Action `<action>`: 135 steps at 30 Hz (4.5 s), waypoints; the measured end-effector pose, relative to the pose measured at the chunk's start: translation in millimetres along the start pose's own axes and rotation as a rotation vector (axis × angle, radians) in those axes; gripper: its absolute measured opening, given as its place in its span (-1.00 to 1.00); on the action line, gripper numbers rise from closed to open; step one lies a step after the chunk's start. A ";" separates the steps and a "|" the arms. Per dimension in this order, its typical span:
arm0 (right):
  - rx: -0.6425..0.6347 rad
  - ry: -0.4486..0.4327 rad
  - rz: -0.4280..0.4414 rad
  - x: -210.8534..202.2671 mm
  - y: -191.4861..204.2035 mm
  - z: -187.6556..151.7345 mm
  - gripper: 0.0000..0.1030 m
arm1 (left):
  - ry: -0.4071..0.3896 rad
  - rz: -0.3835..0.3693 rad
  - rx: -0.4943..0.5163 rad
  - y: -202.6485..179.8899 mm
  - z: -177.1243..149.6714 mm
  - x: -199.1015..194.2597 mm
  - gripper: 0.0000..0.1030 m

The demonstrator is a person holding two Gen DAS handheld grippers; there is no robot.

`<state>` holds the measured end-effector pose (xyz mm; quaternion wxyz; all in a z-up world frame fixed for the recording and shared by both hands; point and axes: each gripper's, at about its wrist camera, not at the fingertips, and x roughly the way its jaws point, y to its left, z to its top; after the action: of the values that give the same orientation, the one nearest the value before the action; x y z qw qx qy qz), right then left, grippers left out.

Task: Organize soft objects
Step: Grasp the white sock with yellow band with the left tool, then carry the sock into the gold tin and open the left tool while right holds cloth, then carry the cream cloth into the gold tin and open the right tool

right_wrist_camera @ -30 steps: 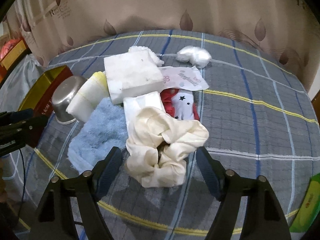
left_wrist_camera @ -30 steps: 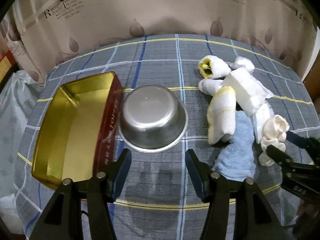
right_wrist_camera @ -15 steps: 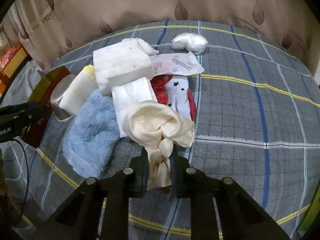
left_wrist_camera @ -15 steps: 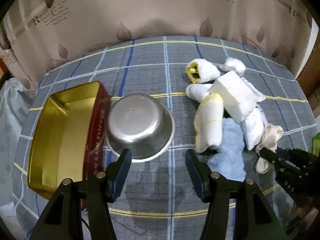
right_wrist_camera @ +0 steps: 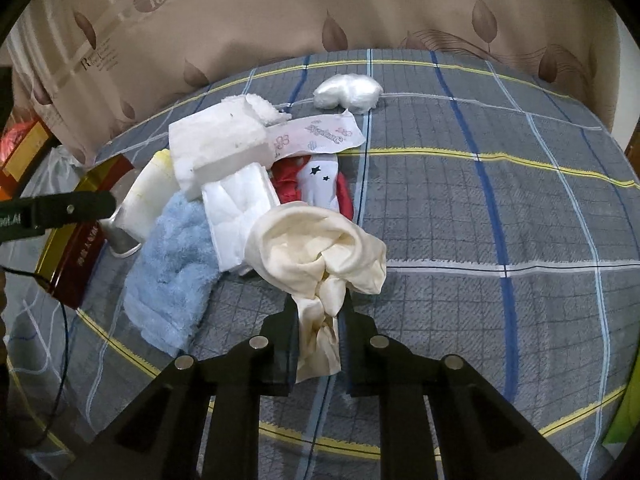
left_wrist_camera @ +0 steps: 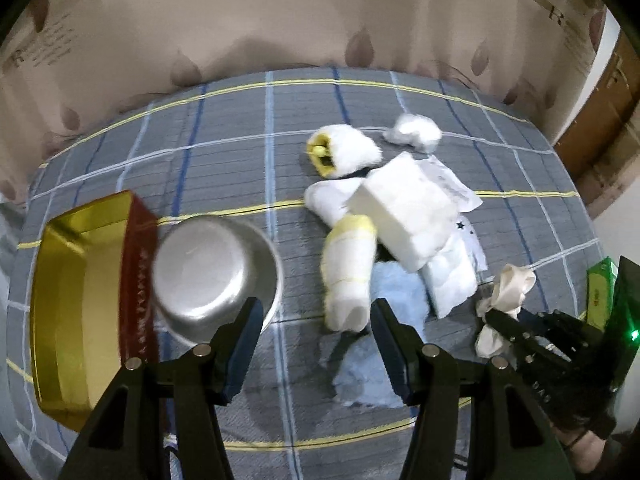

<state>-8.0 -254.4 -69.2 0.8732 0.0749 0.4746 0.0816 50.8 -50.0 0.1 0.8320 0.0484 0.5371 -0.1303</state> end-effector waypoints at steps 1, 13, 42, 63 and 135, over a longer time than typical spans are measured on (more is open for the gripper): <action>0.000 0.001 0.001 -0.1 0.2 -0.5 -0.71 | 0.006 -0.004 0.009 -2.5 2.4 2.9 0.11; 0.015 0.017 0.026 3.7 -2.7 0.9 -0.61 | 0.060 -0.040 0.002 -3.4 12.9 40.4 0.10; 0.010 0.016 0.008 4.7 -2.2 -1.3 -0.59 | -0.013 -0.046 -0.022 16.4 6.1 -7.9 -0.59; -0.002 -0.017 -0.074 -11.7 3.7 5.8 -0.59 | -0.047 0.179 -0.244 186.4 -3.0 -31.1 -0.59; -0.436 0.008 0.212 10.9 251.9 59.3 -0.60 | -0.087 0.345 -0.334 254.4 -90.5 -53.1 0.14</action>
<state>29.8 -9.5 6.2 0.8535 -0.0662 0.4386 0.2734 18.8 223.3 -4.7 0.8607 -0.0046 0.4987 0.1025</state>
